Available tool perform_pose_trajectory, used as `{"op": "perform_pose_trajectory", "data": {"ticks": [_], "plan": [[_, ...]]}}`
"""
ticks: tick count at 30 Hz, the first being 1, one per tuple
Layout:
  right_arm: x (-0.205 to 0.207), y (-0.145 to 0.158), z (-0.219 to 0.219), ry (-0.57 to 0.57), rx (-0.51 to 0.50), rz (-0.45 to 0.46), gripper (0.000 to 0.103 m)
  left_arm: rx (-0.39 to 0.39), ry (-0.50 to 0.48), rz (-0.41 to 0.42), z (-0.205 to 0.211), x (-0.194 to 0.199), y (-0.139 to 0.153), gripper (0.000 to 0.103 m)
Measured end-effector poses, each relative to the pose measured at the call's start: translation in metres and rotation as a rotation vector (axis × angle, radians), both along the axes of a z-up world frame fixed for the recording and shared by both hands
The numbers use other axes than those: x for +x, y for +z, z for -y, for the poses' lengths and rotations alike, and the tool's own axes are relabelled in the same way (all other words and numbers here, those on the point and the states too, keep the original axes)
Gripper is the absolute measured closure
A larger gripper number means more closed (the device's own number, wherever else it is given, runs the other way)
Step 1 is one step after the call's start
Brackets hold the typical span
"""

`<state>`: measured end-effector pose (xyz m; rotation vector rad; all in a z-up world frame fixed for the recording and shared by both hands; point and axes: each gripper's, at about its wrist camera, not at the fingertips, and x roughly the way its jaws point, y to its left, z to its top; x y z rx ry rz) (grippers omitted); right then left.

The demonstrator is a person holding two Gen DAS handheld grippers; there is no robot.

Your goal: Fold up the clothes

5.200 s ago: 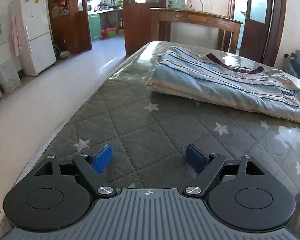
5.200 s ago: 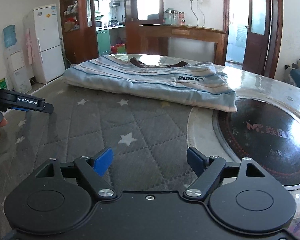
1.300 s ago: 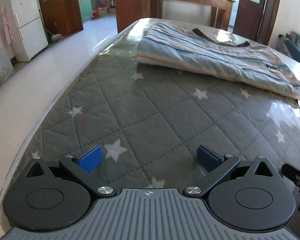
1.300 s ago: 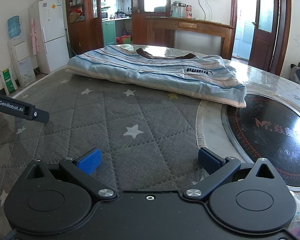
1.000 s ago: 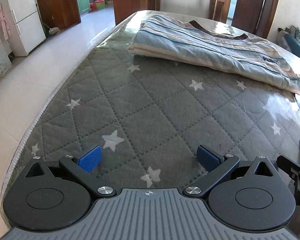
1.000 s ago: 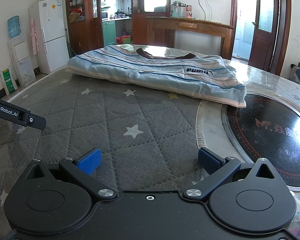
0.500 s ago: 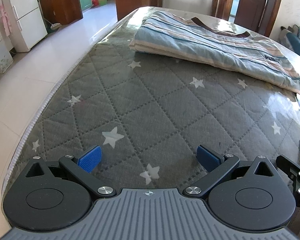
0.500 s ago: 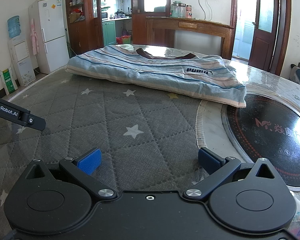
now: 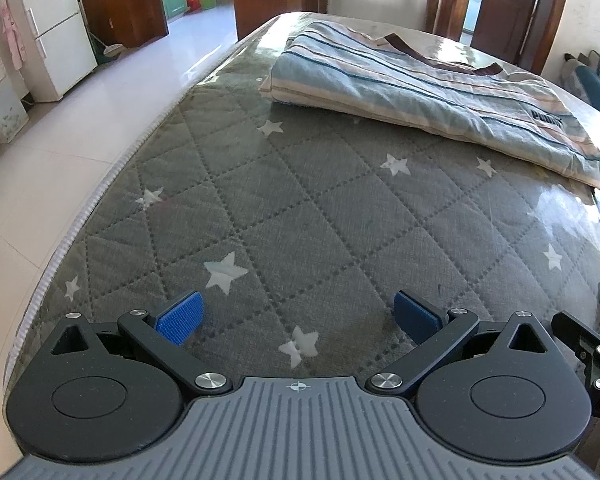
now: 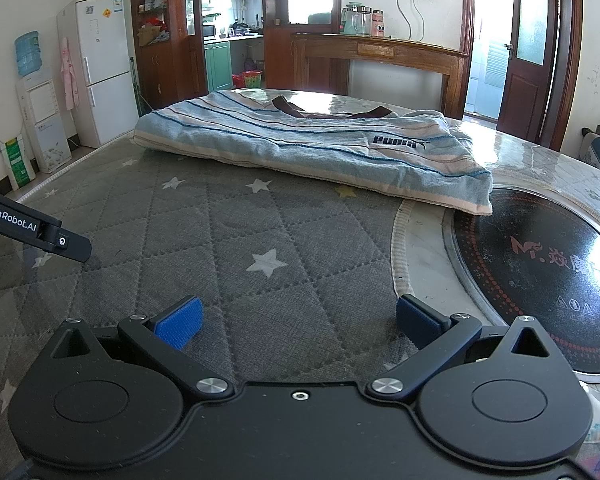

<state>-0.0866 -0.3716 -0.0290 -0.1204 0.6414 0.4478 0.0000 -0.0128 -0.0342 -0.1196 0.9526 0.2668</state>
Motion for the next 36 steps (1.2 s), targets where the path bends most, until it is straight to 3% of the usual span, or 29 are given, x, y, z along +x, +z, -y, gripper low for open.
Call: {"op": "perform_pose_trajectory", "data": {"ticks": [23, 36], "plan": [[0.001, 0.0, 0.001, 0.0, 0.001, 0.0, 0.0, -0.069, -0.132, 0.01, 0.023, -0.004, 0.004, 0.001], [0.001, 0.0, 0.001, 0.0, 0.001, 0.0, 0.0, -0.07, -0.149, 0.008, 0.026, -0.006, 0.004, 0.001]]}}
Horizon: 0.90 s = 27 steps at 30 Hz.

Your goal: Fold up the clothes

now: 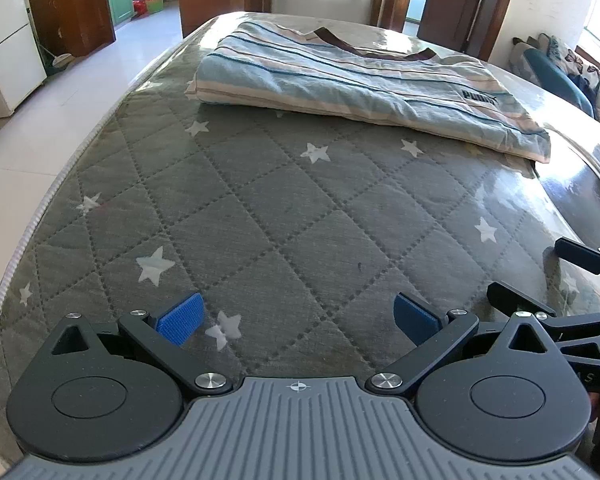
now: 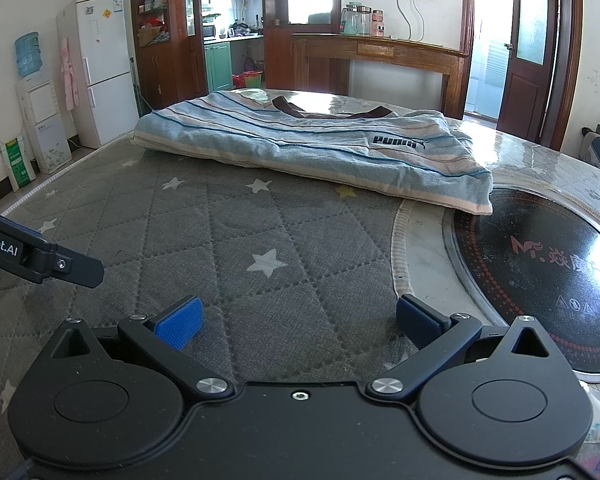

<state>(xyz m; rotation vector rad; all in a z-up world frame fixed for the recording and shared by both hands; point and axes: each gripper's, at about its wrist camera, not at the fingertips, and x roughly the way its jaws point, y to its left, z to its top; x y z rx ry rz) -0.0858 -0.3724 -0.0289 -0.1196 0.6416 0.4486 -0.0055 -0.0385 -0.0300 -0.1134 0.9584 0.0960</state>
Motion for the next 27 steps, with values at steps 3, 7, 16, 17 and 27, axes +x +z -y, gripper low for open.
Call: {"op": "perform_pose_trajectory", "data": {"ticks": [3, 7, 16, 17, 27], "plan": [[0.0, 0.0, 0.0001, 0.0, 0.0, 0.0, 0.0, 0.001, -0.001, -0.001, -0.0001, -0.0004, -0.0001, 0.0], [0.0, 0.0, 0.0001, 0.0, 0.0, 0.0, 0.0, 0.001, -0.002, -0.002, -0.0005, -0.0008, 0.0002, 0.001], [0.0, 0.0, 0.0001, 0.0, 0.0, 0.0, 0.0, 0.004, -0.005, -0.003, -0.0004, -0.0009, 0.0004, 0.001], [0.0, 0.0, 0.0001, 0.0, 0.0, 0.0, 0.0, 0.005, -0.005, -0.004, -0.0002, -0.0009, 0.0003, 0.001], [-0.0002, 0.0, 0.0, 0.0, 0.0, 0.0, 0.0, 0.014, -0.013, -0.006, 0.0025, -0.0006, 0.0005, 0.001]]}}
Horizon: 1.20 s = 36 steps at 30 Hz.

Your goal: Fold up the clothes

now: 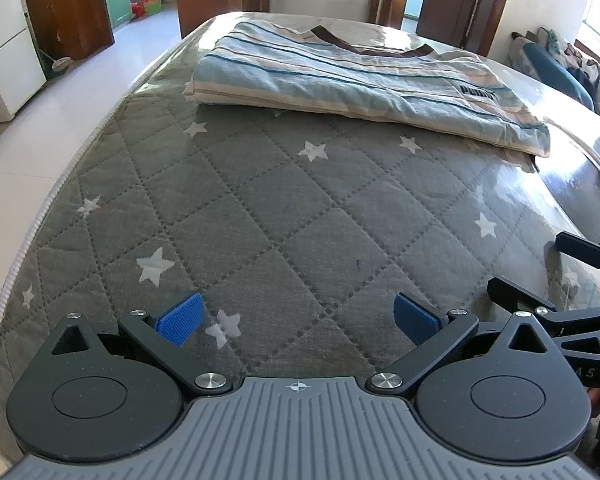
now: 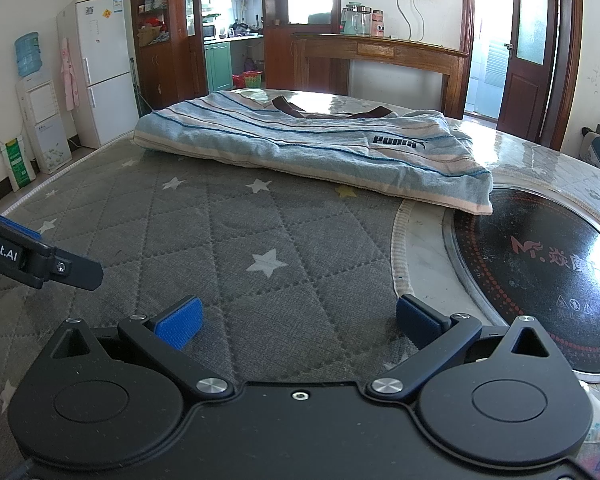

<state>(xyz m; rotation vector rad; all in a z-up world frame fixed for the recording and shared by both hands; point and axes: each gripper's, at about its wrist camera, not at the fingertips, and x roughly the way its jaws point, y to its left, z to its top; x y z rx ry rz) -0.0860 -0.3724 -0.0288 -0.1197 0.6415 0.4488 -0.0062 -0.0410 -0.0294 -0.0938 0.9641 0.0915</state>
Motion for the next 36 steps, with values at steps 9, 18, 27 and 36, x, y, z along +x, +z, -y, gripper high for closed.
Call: {"op": "perform_pose_trajectory", "data": {"ticks": [9, 18, 27, 36], "plan": [[0.0, 0.0, 0.0, 0.0, 0.0, 0.0, 0.0, 0.004, 0.0, 0.001, 0.0, 0.0, 0.0, 0.0], [0.0, 0.0, 0.0, 0.0, 0.0, 0.0, 0.0, 0.01, -0.002, 0.003, 0.002, 0.0, 0.001, 0.0], [0.0, 0.0, 0.0, 0.0, -0.002, 0.0, 0.0, 0.066, -0.001, 0.028, -0.001, -0.001, 0.004, 0.001], [0.0, -0.001, 0.0, 0.0, -0.004, 0.0, 0.0, 0.116, 0.069, 0.135, -0.022, -0.001, 0.006, 0.001]]}}
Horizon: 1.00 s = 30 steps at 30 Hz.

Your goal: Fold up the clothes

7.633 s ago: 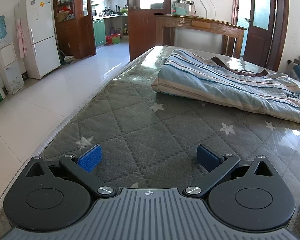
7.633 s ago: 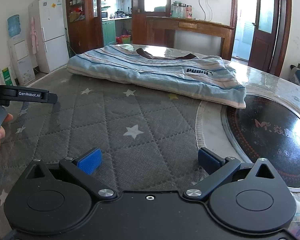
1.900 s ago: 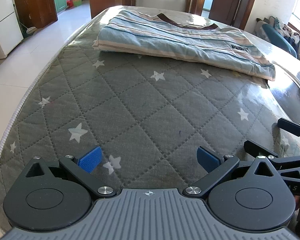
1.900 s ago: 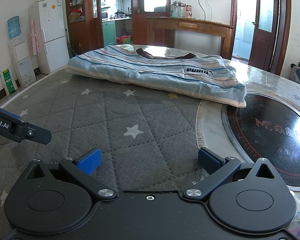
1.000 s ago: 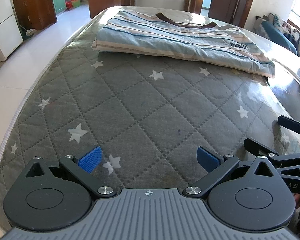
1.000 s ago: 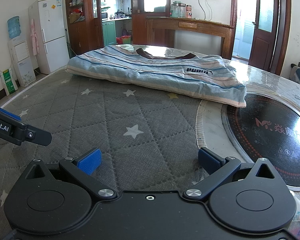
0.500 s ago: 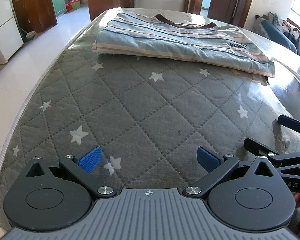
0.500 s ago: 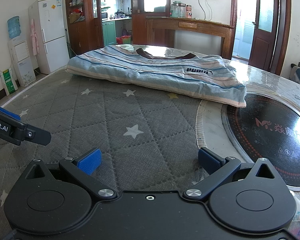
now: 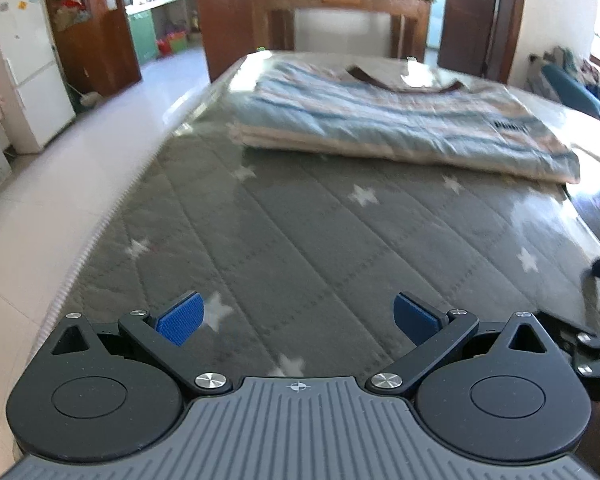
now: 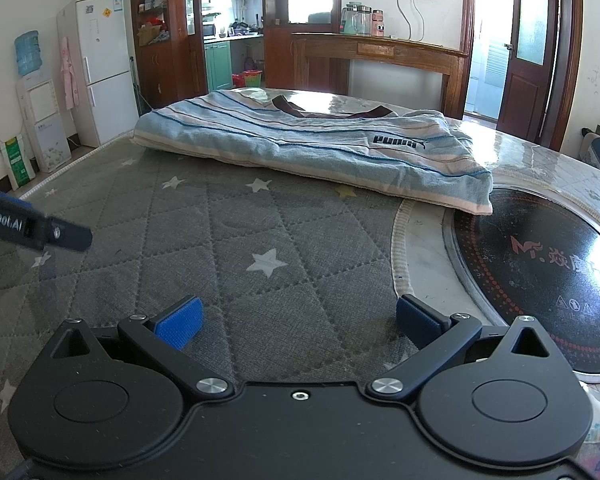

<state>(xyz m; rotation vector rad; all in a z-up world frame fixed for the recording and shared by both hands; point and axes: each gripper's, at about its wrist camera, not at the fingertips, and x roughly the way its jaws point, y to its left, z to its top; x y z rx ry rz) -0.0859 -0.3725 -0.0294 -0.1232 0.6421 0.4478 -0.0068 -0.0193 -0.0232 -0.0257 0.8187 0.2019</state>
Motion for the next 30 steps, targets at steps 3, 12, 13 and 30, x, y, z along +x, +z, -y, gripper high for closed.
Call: {"op": "perform_pose_trajectory", "data": {"ticks": [3, 12, 13, 30], "plan": [[0.0, 0.0, 0.0, 0.0, -0.001, 0.0, 0.0, 0.039, 0.029, 0.04, -0.006, 0.002, 0.001, 0.001], [-0.005, 0.01, 0.021, -0.098, 0.054, 0.009, 0.0, 0.096, 0.083, 0.097, -0.018, -0.002, 0.014, 0.001], [-0.007, 0.012, 0.025, -0.12, 0.049, 0.012, 0.0, 0.098, 0.083, 0.102, -0.017, -0.004, 0.016, 0.001], [-0.051, 0.035, 0.086, -0.375, -0.014, 0.057, 0.0, -0.038, 0.054, 0.144, -0.014, -0.036, 0.031, 0.001]]}}
